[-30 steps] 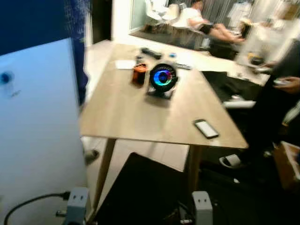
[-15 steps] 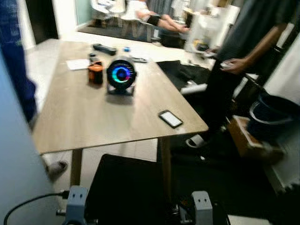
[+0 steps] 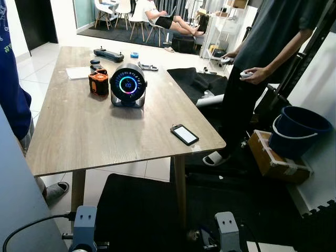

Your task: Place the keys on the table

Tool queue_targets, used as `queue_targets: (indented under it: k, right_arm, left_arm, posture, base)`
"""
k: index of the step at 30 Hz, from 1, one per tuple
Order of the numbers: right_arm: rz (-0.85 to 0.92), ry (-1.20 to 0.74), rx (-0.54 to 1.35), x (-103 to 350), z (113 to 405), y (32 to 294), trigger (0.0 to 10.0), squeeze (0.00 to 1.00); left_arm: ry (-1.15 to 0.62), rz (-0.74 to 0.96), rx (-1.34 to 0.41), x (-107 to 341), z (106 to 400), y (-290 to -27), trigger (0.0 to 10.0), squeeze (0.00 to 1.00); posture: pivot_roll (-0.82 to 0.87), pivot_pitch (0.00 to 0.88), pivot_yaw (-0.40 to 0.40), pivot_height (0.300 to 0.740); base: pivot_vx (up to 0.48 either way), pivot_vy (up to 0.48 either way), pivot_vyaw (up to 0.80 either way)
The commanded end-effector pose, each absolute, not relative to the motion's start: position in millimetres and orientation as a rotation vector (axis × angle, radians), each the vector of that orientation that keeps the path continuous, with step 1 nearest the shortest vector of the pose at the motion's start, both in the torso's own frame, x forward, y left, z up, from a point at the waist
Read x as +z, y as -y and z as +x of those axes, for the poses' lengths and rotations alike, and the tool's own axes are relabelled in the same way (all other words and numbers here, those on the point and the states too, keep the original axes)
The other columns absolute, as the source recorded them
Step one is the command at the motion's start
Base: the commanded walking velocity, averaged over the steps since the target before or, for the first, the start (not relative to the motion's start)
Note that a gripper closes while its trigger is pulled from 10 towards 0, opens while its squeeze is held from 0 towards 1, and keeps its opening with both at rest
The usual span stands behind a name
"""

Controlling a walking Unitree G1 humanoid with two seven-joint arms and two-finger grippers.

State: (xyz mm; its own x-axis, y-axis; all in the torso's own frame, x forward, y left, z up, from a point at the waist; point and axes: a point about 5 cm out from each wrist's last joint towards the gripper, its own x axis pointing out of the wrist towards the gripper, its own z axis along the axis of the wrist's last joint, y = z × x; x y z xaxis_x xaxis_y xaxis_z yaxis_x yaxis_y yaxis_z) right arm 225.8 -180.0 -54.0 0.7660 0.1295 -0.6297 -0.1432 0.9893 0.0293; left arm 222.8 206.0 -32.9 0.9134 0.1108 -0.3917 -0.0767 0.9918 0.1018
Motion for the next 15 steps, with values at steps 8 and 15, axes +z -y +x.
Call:
queue_targets:
  k: [8, 15]
  right_arm:
    - [-0.042, -0.673, 0.133, -50, 230, 188, 10.0, 0.0]
    - [0.004, -0.677, 0.093, -57, 220, 183, 10.0, 0.0]
  left_arm:
    - [-0.433, 0.106, 0.001, -40, 219, -185, 10.0, 0.0]
    - [-0.421, 0.14, -0.059, -34, 227, -187, 10.0, 0.0]
  posture:
    - [0.1, 0.016, -0.127, 0.74]
    - [0.11, 0.01, -0.063, 0.74]
  base:
    - [0.0, 0.0, 0.0]
    - [0.0, 0.0, 0.0]
